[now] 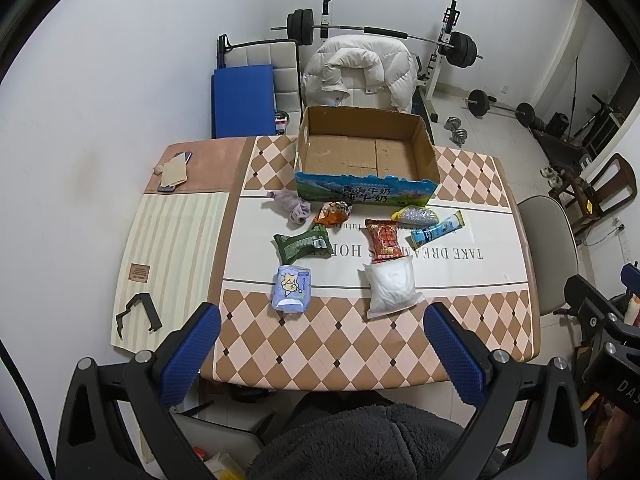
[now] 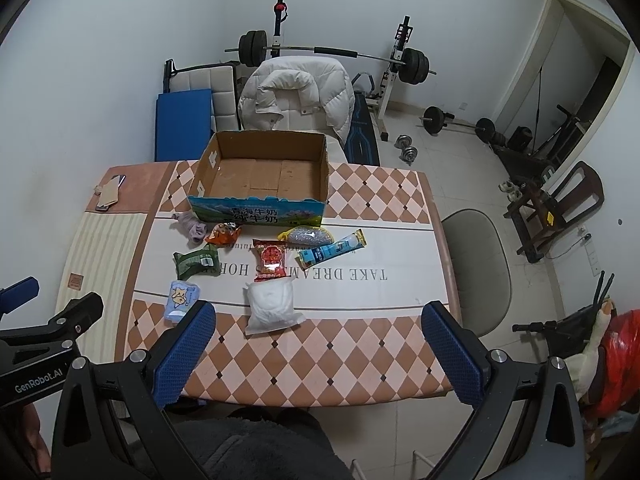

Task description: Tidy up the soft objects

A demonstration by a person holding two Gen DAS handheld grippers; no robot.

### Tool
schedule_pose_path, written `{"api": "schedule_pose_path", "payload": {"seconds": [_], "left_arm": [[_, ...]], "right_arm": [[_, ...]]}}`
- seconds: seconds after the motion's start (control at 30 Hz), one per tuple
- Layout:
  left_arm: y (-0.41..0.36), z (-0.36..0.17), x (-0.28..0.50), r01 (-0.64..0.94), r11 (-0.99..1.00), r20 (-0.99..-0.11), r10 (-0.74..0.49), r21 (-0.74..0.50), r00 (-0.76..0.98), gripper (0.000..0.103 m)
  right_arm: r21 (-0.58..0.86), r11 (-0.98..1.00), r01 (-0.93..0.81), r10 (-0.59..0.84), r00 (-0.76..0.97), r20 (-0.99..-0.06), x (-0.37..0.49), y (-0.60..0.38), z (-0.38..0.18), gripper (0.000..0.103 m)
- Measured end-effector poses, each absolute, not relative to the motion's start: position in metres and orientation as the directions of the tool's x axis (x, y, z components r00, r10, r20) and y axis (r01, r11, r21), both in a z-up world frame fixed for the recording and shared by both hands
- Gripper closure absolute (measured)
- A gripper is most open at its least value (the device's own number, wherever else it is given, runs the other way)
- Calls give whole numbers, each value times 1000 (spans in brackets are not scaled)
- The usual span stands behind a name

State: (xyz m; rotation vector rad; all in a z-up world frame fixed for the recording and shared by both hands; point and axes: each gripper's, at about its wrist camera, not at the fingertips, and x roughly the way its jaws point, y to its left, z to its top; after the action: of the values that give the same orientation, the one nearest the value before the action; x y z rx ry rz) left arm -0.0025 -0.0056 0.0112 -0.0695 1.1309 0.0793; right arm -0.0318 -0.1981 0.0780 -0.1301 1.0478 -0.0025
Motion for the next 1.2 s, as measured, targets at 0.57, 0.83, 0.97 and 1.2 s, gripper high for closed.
{"api": "schedule_pose_path", "payload": {"seconds": [0.57, 0.83, 0.97, 1.2], "left_arm": [[-4, 13, -7, -93, 996, -898, 24, -19, 440, 0], [-4, 14, -8, -97, 995, -896, 21, -25, 444, 0], [-4, 16, -7, -94, 995, -893, 23, -21, 449, 0], [-2, -9, 7, -71, 997, -896, 48, 19, 442, 0]], "right_arm": [[-111, 992, -59, -66, 501, -863, -31, -198, 77, 0], [-107, 993, -59, -63, 500, -864, -31, -198, 79, 0], [-103, 993, -60, -60, 499, -864, -31, -198, 78, 0], [-116, 991, -66, -70, 480, -874, -24, -190, 73, 0]]}}
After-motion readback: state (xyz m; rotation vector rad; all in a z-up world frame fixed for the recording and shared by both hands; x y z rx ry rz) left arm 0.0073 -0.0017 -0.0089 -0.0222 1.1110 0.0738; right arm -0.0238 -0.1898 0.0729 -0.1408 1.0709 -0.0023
